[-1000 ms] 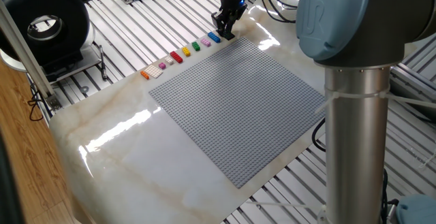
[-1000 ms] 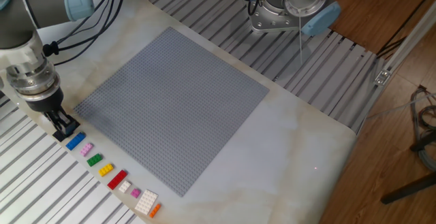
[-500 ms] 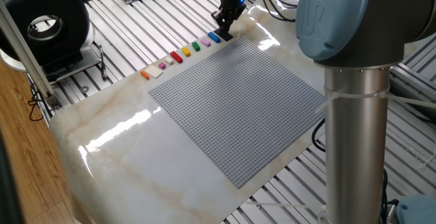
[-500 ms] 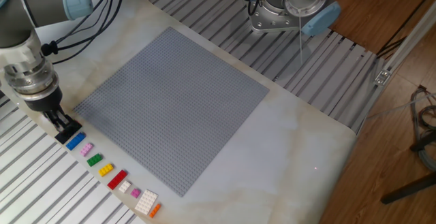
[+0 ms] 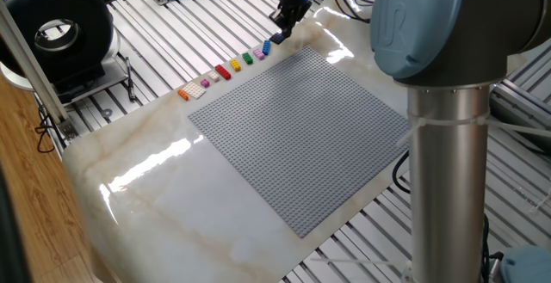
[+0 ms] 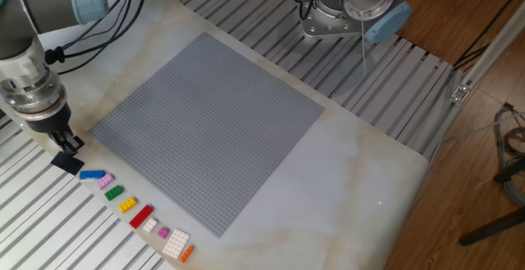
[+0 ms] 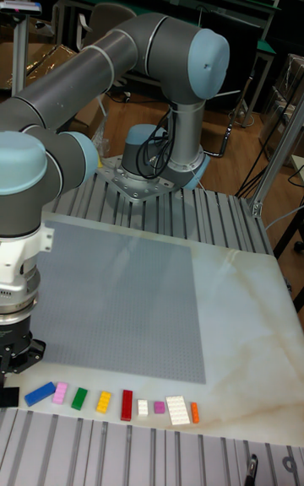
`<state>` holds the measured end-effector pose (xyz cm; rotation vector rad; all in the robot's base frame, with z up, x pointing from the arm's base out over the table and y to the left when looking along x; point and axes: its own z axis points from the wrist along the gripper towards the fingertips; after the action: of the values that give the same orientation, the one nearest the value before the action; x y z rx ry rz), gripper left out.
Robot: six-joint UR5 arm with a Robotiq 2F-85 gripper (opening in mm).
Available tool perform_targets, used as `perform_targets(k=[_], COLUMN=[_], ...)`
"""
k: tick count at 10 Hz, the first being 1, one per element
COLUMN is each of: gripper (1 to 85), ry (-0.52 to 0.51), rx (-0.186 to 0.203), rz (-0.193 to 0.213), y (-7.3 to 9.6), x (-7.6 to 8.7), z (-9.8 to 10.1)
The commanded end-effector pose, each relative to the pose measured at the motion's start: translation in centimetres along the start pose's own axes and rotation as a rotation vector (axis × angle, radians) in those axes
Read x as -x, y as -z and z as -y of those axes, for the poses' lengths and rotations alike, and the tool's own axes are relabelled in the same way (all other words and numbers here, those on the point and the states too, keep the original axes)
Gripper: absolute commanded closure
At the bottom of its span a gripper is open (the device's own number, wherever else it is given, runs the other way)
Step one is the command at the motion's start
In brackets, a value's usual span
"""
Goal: Stack small Lego blocks one on top of the other
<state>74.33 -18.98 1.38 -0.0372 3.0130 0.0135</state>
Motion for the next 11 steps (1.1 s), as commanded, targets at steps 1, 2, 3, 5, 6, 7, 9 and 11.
perform_targets(k=[1, 2, 3, 5, 6, 7, 9, 11], gripper=[53.3, 51.0, 46.7, 39.0, 41.7, 52.3, 66.7, 74.7], ry=[0.132, 0.167, 0.202, 0.252, 0.253, 0.232, 0.219, 0.182], rx=[-0.016, -0.004, 0.000, 0.020, 0.034, 0.047, 0.005, 0.003], rz=[0.014, 0.028, 0.029, 0.037, 0.042, 0.050, 0.058, 0.062], y=[0.4, 0.5, 0.6, 0.6, 0.6, 0.6, 0.5, 0.3], x=[0.5, 0.8, 0.9, 1.0, 1.1, 1.6, 2.5, 2.8], z=[0.6, 0.2, 0.1, -0.4, -0.8, -1.2, -0.6, -1.1])
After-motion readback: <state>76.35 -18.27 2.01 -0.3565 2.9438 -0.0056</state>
